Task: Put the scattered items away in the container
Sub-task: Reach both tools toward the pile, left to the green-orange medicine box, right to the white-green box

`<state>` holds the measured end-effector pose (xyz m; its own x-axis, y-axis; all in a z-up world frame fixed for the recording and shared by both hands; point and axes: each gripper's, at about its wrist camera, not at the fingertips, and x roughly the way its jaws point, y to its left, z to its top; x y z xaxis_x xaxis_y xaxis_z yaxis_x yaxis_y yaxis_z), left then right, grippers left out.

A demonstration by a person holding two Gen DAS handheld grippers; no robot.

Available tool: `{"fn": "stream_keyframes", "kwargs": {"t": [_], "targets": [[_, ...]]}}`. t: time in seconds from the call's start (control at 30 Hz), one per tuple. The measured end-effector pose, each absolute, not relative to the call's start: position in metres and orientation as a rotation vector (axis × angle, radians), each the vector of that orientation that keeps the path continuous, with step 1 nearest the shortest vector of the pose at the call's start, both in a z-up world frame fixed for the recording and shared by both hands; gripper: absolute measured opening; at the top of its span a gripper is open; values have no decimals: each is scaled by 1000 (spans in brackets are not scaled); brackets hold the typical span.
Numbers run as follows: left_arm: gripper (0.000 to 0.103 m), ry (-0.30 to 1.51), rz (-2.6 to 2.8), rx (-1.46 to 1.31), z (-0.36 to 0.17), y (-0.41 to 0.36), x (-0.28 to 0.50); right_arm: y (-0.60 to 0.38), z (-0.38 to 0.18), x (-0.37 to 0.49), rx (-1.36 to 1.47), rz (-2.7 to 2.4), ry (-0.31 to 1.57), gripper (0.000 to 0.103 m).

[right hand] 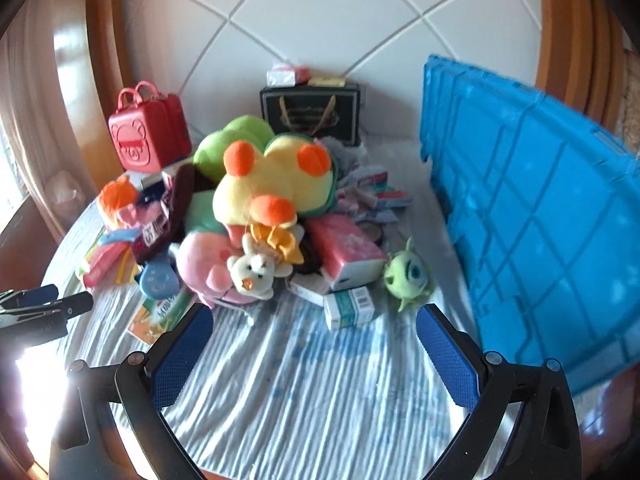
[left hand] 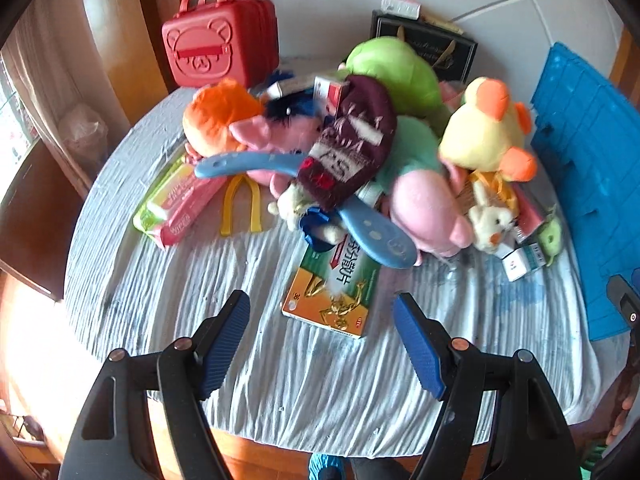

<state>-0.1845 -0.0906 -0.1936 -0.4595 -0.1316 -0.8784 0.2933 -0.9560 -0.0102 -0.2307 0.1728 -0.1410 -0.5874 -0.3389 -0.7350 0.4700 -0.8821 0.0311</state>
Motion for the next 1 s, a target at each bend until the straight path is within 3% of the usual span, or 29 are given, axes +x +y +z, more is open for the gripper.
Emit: {"fn": "stream_keyframes", "kwargs": {"t": [0.3,0.73,0.77,0.93,1.0], "targets": [[74,249,-2325,1643,-259,-92,-216,161,-229,-299,1359,-2266,318,103],[75,302,-2350,1741,-296,-96,-246,173,-284,-330,1534,-2262,324,103],[76,316,-2362,1737,-296,-97,-247,174,-288,-332,1538,-2270,317,103],[103,343,-2382,1692,-300,-100,-244,179,-316,-340,1615,-2273,301,103],[103,368,-2399,1670,-301,-100,-241,181,-317,-335,1585,-2299,307,103]]}}
